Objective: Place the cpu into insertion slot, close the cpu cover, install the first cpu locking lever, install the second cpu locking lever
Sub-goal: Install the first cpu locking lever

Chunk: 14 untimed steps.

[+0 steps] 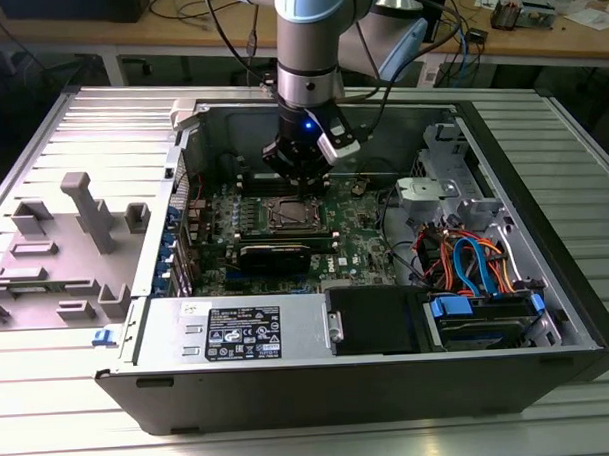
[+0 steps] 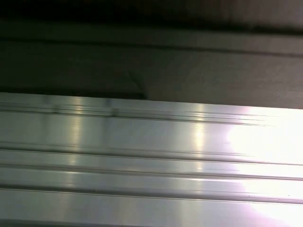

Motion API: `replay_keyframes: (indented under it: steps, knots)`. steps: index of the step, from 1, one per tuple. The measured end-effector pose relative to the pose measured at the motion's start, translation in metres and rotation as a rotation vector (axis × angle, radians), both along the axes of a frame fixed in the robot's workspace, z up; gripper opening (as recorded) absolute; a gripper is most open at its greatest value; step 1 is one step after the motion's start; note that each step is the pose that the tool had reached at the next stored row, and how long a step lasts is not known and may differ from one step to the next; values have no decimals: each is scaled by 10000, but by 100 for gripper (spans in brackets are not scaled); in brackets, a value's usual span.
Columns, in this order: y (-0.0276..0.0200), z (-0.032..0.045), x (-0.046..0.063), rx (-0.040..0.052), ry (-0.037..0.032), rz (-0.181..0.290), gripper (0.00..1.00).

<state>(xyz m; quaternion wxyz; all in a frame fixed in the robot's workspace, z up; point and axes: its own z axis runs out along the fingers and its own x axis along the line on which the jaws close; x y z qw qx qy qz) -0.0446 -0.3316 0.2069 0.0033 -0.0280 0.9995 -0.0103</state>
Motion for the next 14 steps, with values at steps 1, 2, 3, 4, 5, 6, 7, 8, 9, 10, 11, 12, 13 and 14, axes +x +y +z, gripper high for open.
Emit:
replay_keyframes:
  steps: [1, 2, 3, 4, 5, 6, 7, 8, 9, 10, 11, 12, 13, 14]
  knots:
    - [0, -2, 4, 1, -2, 0, 11]
    - [1, -4, 8, 2, -3, -1, 11]
    - [1, -5, 10, 2, -3, 0, 11]
    - [1, -5, 10, 1, -3, -2, 11]
    - [1, -6, 10, 2, -3, -2, 11]
    - [1, -7, 11, 2, -2, -1, 11]
    - [1, -7, 11, 2, -2, 0, 11]
    - [1, -5, 11, 4, -3, 0, 11]
    - [2, -4, 11, 6, -4, -1, 11]
    - [2, -4, 11, 6, -5, -1, 11]
    - [1, -4, 11, 5, -4, -1, 11]
    - [1, -2, 11, 3, -3, 0, 11]
    - [1, -2, 11, 3, -3, -1, 11]
    - [1, -2, 11, 3, -3, -1, 11]
